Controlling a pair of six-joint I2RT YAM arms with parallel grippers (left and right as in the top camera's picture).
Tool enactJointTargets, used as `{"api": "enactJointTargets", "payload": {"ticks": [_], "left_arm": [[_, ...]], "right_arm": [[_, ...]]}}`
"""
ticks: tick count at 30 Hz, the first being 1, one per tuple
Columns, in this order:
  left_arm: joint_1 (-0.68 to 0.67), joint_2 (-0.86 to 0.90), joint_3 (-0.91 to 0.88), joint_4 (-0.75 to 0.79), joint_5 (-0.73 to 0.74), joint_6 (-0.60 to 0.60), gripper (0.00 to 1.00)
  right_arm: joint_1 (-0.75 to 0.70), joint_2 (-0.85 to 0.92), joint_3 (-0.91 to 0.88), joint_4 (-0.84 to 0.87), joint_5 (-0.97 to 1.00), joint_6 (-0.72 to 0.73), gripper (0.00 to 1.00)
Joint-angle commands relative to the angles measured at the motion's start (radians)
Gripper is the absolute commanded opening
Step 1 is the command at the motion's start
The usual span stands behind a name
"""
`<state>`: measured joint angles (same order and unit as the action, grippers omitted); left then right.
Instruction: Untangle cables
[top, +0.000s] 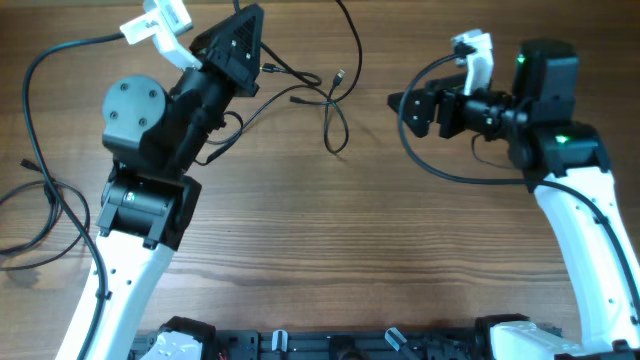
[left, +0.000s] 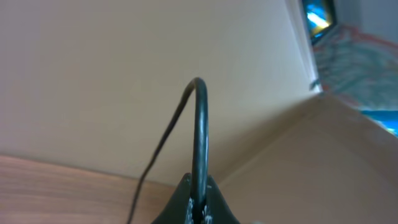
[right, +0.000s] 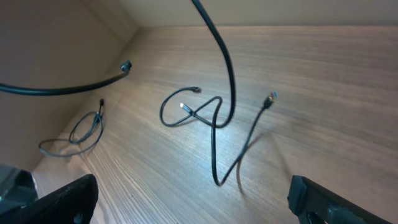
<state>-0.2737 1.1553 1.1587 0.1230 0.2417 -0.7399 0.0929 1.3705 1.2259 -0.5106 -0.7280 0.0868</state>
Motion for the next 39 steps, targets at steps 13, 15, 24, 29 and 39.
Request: {"api": "enactJointTargets", "payload": {"ticks": [13,15,24,29,39], "left_arm": [[-0.026,-0.073,0.006,0.058,0.102,-0.061,0.04],[-0.052,-0.073,0.007,0.067,0.097,-0.060,0.04],[-0.055,-0.073,0.006,0.053,-0.027,-0.027,0.04],[-0.021,-0.072,0.006,-0.001,-0.079,0.056,0.04],[-0.027,-0.065,0.006,-0.306,-0.075,0.056,0.04]], "right_arm": [[0.104,0.298,0.010,0.341,-0.126,0.043,0.98],[0.129,0.323,0.010,0.378,-0.098,0.043,0.98],[0.135,0.341,0.010,0.383,0.022,-0.005,0.14],[0.099,0.332,0.010,0.370,0.006,-0.005,0.09],[0.057,0.143,0.011,0.517,0.141,0.043,0.07]]}}
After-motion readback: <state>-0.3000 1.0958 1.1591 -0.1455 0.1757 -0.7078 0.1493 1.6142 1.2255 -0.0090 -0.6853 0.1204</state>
